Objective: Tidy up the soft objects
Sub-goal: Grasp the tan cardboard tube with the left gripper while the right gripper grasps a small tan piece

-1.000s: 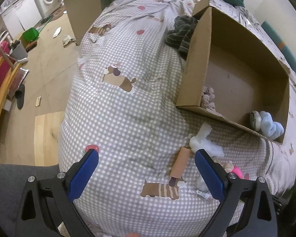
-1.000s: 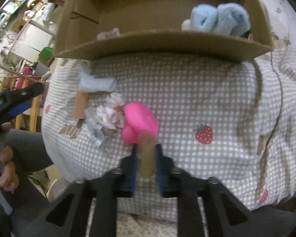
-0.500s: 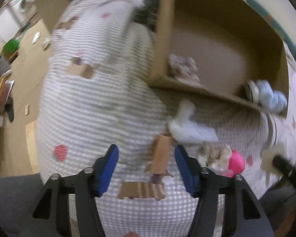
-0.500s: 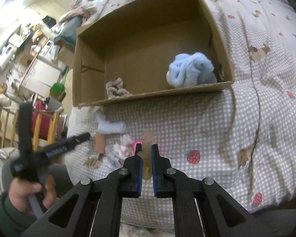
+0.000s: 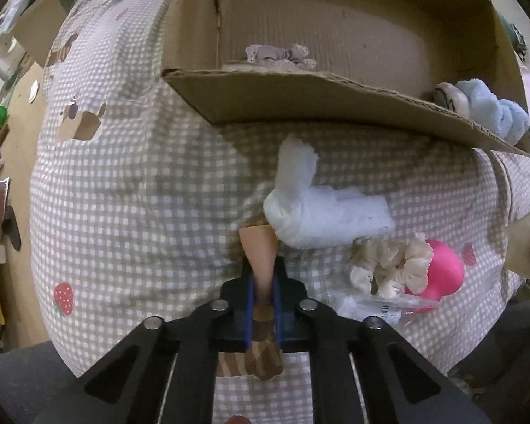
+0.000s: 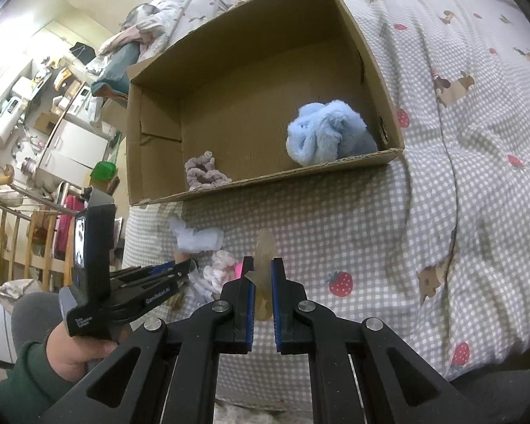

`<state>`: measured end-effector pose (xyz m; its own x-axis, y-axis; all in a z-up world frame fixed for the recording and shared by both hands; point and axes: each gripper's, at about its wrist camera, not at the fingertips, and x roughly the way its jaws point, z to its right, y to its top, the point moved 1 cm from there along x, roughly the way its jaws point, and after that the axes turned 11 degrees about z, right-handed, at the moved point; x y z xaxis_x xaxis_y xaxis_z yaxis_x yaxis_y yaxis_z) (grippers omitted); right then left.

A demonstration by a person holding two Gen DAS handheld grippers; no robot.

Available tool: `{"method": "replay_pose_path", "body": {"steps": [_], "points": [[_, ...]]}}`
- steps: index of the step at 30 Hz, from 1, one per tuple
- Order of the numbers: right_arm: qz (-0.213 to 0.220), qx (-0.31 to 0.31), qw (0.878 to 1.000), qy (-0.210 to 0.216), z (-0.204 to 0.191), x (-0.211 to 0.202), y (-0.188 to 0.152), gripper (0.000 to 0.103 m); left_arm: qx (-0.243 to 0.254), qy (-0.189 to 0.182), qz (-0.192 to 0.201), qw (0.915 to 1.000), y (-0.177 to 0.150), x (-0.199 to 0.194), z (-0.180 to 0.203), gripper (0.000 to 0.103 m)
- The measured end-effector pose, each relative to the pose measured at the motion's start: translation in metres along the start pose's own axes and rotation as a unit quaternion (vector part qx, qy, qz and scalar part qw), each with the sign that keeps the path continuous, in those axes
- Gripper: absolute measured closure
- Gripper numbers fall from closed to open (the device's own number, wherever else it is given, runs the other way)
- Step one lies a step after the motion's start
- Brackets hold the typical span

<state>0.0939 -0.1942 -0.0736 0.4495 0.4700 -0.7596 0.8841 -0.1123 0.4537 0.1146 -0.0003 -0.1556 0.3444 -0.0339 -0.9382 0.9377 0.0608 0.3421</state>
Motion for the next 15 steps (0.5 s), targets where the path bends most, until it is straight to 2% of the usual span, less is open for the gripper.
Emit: {"method": "replay_pose_path", "body": {"steps": [4,8,15], "points": [[-0.001,-0.001,1.000,0.000,0.000,0.000,-0.001,0.093,-0.006,0.021,0.009,0.9997,0.001,-0.005,-0.013,0.098],[0.000,-0.002,1.000,-0.004,0.001,-0.001,-0.002,0.093,-0.037,0.054,0.020,0.9976,0.002,-0.010,-0.038,0.099],[0.001,-0.003,1.000,-0.010,0.001,-0.001,-0.002,0.093,-0.062,0.060,0.039,0.9955,-0.001,-0.028,-0.057,0.099]]}}
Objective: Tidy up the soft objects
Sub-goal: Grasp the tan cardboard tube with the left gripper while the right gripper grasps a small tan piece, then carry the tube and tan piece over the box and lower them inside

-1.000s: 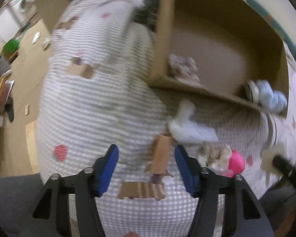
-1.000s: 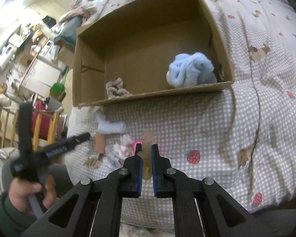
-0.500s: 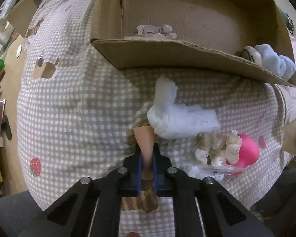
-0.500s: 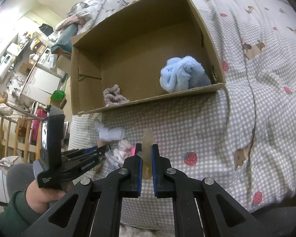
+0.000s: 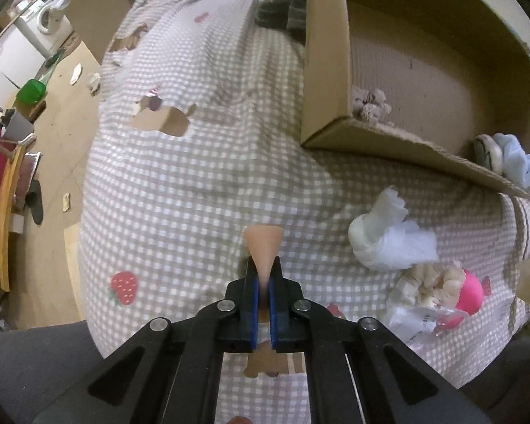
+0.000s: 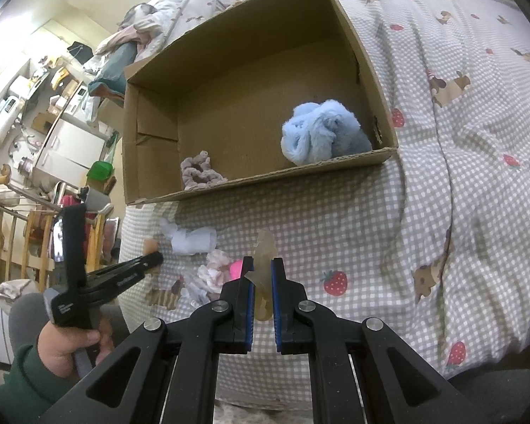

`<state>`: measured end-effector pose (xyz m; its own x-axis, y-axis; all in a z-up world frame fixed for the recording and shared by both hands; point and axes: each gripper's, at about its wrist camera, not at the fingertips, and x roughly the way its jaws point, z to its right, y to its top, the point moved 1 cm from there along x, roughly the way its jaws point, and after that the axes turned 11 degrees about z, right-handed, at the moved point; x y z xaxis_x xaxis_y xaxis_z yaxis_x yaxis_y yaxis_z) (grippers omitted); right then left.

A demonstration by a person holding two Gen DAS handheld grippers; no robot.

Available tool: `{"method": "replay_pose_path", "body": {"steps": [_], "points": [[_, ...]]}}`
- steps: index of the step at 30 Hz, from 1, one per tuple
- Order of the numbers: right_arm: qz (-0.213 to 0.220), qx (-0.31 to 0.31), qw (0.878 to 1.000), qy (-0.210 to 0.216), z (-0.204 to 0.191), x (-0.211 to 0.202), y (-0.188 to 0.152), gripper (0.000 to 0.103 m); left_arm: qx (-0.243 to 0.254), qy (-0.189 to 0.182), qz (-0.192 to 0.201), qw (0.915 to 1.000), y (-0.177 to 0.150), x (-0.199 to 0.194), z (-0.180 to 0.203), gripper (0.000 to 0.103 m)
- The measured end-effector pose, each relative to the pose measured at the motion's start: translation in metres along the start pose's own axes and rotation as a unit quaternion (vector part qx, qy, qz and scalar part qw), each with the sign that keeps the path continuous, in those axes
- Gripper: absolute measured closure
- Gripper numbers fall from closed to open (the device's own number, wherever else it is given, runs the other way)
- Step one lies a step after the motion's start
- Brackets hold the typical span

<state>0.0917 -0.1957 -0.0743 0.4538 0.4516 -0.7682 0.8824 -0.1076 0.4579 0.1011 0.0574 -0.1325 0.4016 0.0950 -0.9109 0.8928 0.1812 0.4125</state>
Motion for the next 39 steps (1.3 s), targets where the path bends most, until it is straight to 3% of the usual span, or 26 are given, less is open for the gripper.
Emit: {"method": "replay_pose_path", "body": {"steps": [7,12,18,22,28,39], "points": [[0.001,-0.017,1.000,-0.008,-0.004,0.000,-0.003,0.093,-0.019,-0.012,0.020,0.9995,-0.006,-0.029,-0.019,0.099],[0.010,-0.022,1.000,-0.007,-0.006,-0.005,-0.003,0.093,-0.023,-0.010,0.048,0.9985,-0.005,-0.047,-0.008,0.099],[0.048,-0.020,0.999,0.010,-0.008,-0.024,0.001,0.093,-0.028,-0.017,0.092,0.9952,-0.007,-0.083,-0.002,0.099],[0.087,-0.030,0.996,0.014,-0.015,-0.047,0.009,0.093,-0.027,-0.023,0.111,0.9932,0.001,-0.108,0.008,0.099],[0.102,-0.032,0.994,0.017,-0.018,-0.060,0.024,0.093,0.001,-0.033,0.140,0.9896,0.015,-0.140,0.023,0.099],[0.127,-0.045,0.990,0.032,-0.035,-0.077,0.057,0.093,0.020,-0.061,0.160,0.9850,0.047,-0.155,0.037,0.098]]}}
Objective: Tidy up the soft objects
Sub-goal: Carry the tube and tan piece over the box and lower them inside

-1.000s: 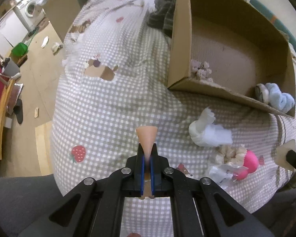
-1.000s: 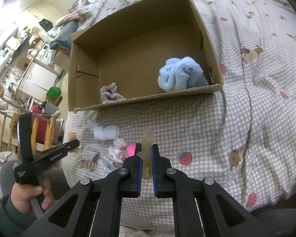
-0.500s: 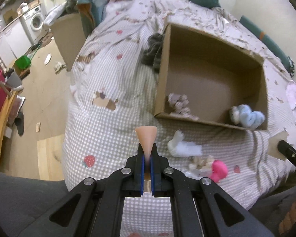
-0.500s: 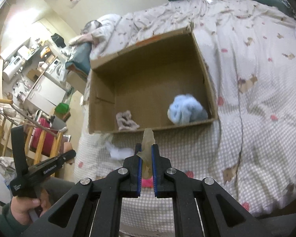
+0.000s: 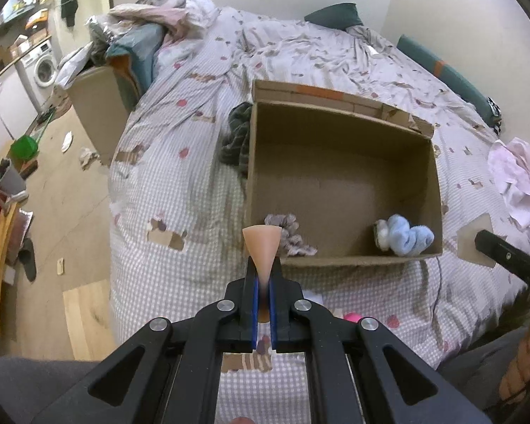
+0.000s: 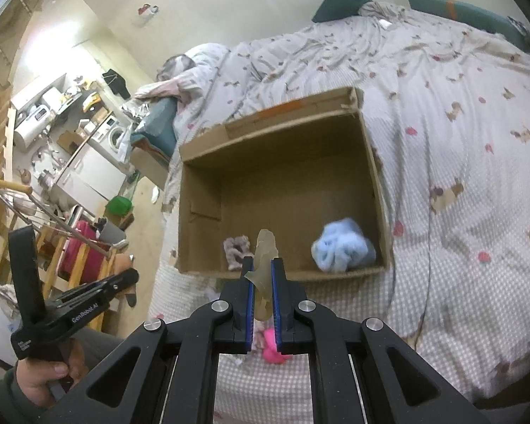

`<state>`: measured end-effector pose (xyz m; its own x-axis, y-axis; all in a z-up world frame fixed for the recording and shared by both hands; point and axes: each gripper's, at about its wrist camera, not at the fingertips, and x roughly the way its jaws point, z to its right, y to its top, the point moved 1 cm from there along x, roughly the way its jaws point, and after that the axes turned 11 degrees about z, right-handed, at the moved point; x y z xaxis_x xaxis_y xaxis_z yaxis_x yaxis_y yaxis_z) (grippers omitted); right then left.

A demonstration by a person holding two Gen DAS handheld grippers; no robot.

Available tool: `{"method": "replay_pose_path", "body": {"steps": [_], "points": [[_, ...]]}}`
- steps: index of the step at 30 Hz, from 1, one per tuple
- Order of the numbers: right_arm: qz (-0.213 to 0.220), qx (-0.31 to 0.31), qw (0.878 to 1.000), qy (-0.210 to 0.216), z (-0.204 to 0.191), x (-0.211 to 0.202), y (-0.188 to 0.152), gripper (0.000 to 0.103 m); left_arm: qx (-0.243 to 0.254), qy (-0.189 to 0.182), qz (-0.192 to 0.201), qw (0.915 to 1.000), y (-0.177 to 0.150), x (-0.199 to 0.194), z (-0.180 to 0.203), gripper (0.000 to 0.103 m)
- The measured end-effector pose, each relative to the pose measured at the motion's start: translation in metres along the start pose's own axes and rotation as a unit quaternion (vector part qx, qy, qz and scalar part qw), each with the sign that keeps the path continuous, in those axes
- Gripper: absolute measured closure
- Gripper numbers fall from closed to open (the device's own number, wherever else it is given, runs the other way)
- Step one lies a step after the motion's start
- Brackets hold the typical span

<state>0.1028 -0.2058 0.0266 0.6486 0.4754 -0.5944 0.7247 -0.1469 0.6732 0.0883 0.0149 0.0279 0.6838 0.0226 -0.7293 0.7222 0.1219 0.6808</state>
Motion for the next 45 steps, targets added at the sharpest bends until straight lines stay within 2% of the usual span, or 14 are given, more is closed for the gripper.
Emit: {"method": "replay_pose_path", "body": {"steps": [9,16,25,34,45], "points": [[0.004,-0.012,1.000,-0.003,0.000,0.021,0.028,0.093,0.020,-0.011,0.008,0.9997,0.024,0.019,0.013,0.098],[-0.001,-0.005,1.000,-0.011,0.012,0.049,0.037,0.093,0.041,-0.020,0.003,0.9990,0.035,0.045,0.025,0.098],[-0.021,0.012,0.999,-0.027,0.035,0.081,0.027,0.093,0.053,-0.030,-0.012,0.9981,0.036,0.082,0.042,0.098],[-0.052,0.003,0.998,-0.032,0.036,0.104,0.012,0.093,0.062,-0.036,-0.024,0.9971,0.020,0.115,0.049,0.098],[-0.106,0.001,0.993,-0.045,0.039,0.130,-0.008,0.093,0.067,-0.042,-0.027,0.9965,0.009,0.127,0.049,0.098]]}}
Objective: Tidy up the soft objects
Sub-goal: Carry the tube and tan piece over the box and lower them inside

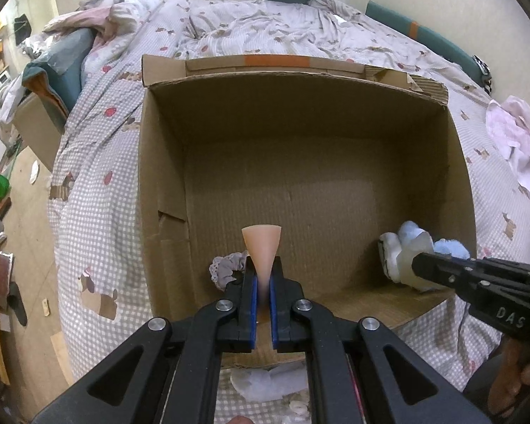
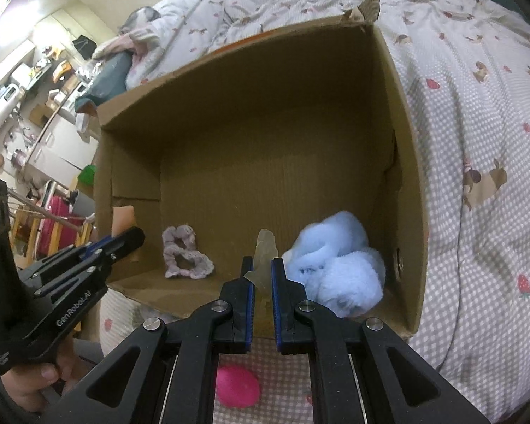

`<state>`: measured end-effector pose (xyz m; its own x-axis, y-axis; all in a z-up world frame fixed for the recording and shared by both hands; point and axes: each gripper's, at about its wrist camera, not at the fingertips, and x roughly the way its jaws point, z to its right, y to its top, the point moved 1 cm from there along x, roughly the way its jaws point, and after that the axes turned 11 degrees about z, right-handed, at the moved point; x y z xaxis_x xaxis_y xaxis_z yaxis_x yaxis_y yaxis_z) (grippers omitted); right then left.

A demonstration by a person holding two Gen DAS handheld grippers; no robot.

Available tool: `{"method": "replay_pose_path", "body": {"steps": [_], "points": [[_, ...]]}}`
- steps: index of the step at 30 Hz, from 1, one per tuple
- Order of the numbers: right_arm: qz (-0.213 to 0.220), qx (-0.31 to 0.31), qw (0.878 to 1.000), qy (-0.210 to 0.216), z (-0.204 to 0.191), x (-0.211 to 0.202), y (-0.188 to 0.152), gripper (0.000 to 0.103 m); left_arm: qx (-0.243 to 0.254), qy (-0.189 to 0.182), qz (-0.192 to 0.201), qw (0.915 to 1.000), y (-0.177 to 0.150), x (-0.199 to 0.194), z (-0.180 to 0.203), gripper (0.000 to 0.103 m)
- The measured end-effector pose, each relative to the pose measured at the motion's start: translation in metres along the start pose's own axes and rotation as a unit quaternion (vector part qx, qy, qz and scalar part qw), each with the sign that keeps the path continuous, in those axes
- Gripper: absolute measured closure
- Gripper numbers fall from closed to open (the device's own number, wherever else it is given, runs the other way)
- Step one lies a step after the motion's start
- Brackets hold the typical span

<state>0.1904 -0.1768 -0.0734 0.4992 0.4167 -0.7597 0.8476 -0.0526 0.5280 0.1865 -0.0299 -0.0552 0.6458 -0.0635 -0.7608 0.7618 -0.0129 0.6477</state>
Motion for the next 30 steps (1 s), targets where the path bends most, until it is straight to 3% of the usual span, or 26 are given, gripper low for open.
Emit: {"method": "replay_pose_path", "body": {"steps": [13,18,22,24,28,30], "points": [[-0.009,0.004,1.000,-0.006,-0.001,0.011,-0.002,0.092,-0.009,-0.001,0.008,0.9999,0.002,-0.001,-0.004,0.097],[-0.008,0.011,1.000,-0.004,0.002,0.010,-0.001,0.091,-0.008,-0.003,0.011,0.9999,0.003,-0.002,-0.002,0.085],[-0.007,0.012,1.000,-0.003,0.003,0.010,-0.001,0.091,-0.004,0.004,0.018,0.9998,0.003,-0.005,-0.001,0.083],[-0.007,0.014,1.000,-0.003,0.004,0.010,-0.001,0.090,-0.002,0.007,0.025,0.9997,0.005,-0.007,0.000,0.078],[-0.005,0.015,1.000,0.000,0.004,0.009,-0.001,0.088,0.000,0.010,0.037,0.9993,0.007,-0.012,0.000,0.048],[-0.004,0.015,1.000,0.002,0.004,0.009,0.000,0.087,0.002,0.012,0.043,0.9990,0.008,-0.015,0.001,0.044]]}}
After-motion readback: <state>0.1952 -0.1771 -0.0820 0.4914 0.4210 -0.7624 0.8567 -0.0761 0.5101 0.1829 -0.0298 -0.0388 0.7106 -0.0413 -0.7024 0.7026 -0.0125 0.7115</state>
